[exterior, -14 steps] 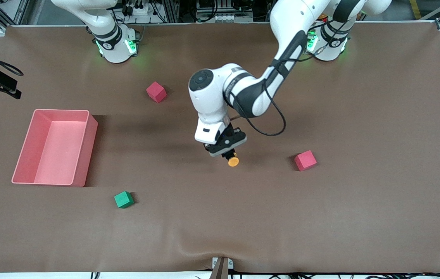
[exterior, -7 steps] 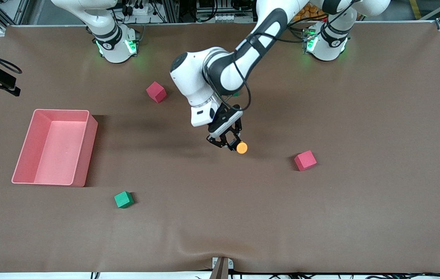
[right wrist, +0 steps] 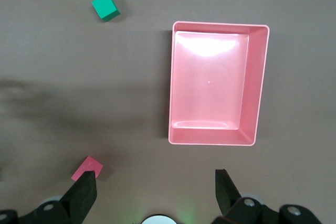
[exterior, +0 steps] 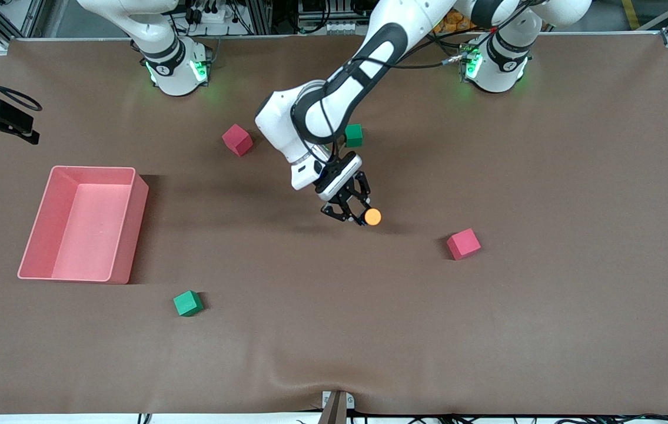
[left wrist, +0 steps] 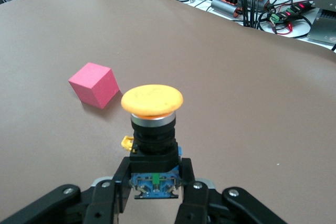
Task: Place and upright button with both arms
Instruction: 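Lift and rotate the button upright with the left gripper, then lower the upright button onto the table with the left gripper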
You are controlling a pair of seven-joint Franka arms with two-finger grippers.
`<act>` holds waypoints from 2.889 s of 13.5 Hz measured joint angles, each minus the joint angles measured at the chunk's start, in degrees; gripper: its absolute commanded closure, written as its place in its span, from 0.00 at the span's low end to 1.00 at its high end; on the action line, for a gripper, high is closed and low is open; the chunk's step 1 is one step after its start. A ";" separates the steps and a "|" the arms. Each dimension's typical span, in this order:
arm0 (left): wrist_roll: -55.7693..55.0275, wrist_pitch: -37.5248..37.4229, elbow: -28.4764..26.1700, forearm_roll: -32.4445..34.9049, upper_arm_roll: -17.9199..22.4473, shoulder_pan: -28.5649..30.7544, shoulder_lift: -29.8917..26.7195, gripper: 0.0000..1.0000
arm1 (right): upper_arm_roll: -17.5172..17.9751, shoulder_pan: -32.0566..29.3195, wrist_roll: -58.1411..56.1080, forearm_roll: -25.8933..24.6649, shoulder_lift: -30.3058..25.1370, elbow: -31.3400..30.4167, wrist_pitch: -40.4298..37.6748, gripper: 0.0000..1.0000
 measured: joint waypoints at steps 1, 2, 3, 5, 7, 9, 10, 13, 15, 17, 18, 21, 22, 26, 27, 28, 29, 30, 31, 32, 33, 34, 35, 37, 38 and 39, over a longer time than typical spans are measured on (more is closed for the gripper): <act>-1.24 0.02 -0.01 1.90 0.28 -1.32 1.28 0.86 | -0.01 0.00 0.00 0.00 -0.30 -1.07 0.39 0.00; -1.91 0.03 0.00 3.99 0.36 -2.71 2.28 0.86 | -0.04 0.00 0.00 -0.04 -0.78 -2.32 0.97 0.00; -2.67 0.03 0.01 5.79 0.43 -4.18 3.04 0.86 | -0.10 -0.01 0.00 -0.04 -1.28 -3.38 1.28 0.00; -4.28 0.10 0.02 9.13 0.51 -6.48 4.03 0.86 | -0.36 -0.15 0.00 -0.05 -1.73 -4.02 1.44 0.00; -4.55 1.73 -0.03 11.98 0.51 -7.76 5.05 0.89 | -0.90 -0.49 0.00 -0.05 -1.86 -4.01 1.59 0.00; -4.62 5.32 -0.12 14.94 0.51 -8.47 6.95 0.90 | -1.18 -0.80 -0.01 -0.05 -1.87 -3.91 1.94 0.00; -5.21 6.55 -0.12 16.35 0.51 -8.82 8.02 0.90 | -1.16 -0.78 -0.01 -0.05 -1.85 -3.76 2.18 0.00; -6.14 9.00 -0.12 17.23 0.56 -9.22 9.31 0.90 | -0.85 -0.56 -0.01 -0.05 -1.81 -3.23 2.29 0.00; -6.14 9.65 0.05 17.27 0.72 -9.21 9.29 0.90 | -0.81 -0.55 -0.01 -0.03 -1.80 -3.23 2.25 0.00; -6.13 12.17 -0.01 17.82 0.83 -9.21 9.31 0.90 | -0.73 -0.42 -0.01 -0.03 -1.70 -3.23 1.89 0.00; -6.13 13.04 -0.21 18.83 0.82 -9.23 9.45 0.89 | -0.67 -0.31 -0.01 -0.03 -1.63 -3.23 1.85 0.00; -6.82 14.13 -0.74 19.99 0.79 -9.85 11.25 0.89 | -0.96 -0.72 -0.01 -0.03 -1.62 -3.23 1.89 0.00; -7.96 14.20 -0.87 20.54 0.78 -10.38 12.25 0.89 | -1.02 -0.80 -0.01 -0.03 -1.62 -3.23 1.93 0.00; -11.98 13.55 -0.91 22.34 1.21 -12.10 13.64 0.87 | -1.02 -0.83 -0.01 -0.03 -1.62 -3.14 2.67 0.00; -12.59 13.33 -0.89 22.84 1.24 -12.10 13.63 0.86 | -0.97 -0.80 -0.02 -0.01 -1.59 -3.14 2.65 0.00; -13.52 13.09 -0.90 23.06 1.31 -12.10 13.64 0.84 | -0.87 -0.71 -0.05 0.01 -1.53 -3.17 2.58 0.00; -14.36 12.90 -0.96 23.35 1.36 -12.10 13.64 0.81 | -0.73 -0.47 -0.10 0.04 -1.44 -3.23 2.49 0.00; -14.86 12.79 -1.05 23.58 1.35 -12.13 13.69 0.74 | -0.60 0.00 -0.15 0.06 -1.30 -3.32 2.40 0.00; -15.42 12.75 -1.14 23.67 1.35 -12.21 13.80 0.66 | -0.48 0.67 -0.16 0.06 -1.14 -3.42 2.35 0.00; -15.90 12.71 -1.17 23.70 1.35 -12.30 13.92 0.63 | -0.43 1.31 -0.16 0.06 -1.00 -3.45 2.34 0.00; -16.20 12.67 -1.18 23.71 1.35 -12.38 14.00 0.52 | -0.33 1.68 -0.16 0.06 -0.94 -3.46 2.30 0.00; -16.27 12.64 -1.18 23.71 1.35 -12.46 14.02 0.39 | -0.30 1.76 -0.16 0.06 -0.94 -3.45 2.27 0.00; -16.28 12.60 -1.18 23.71 1.35 -12.50 14.02 0.32 | -0.32 1.75 -0.16 0.06 -0.94 -3.46 2.24 0.00; -16.31 12.54 -1.17 23.73 1.35 -12.53 14.02 0.31 | -0.31 1.75 -0.16 0.09 -0.94 -3.45 2.19 0.00; -16.33 12.53 -1.15 23.73 1.35 -12.53 14.02 0.31 | -0.31 1.76 -0.16 0.31 -0.94 -3.45 2.19 0.00; -16.33 12.52 -1.08 23.73 1.35 -12.53 14.01 0.31 | -0.31 1.76 -0.16 0.58 -0.94 -3.45 2.19 0.00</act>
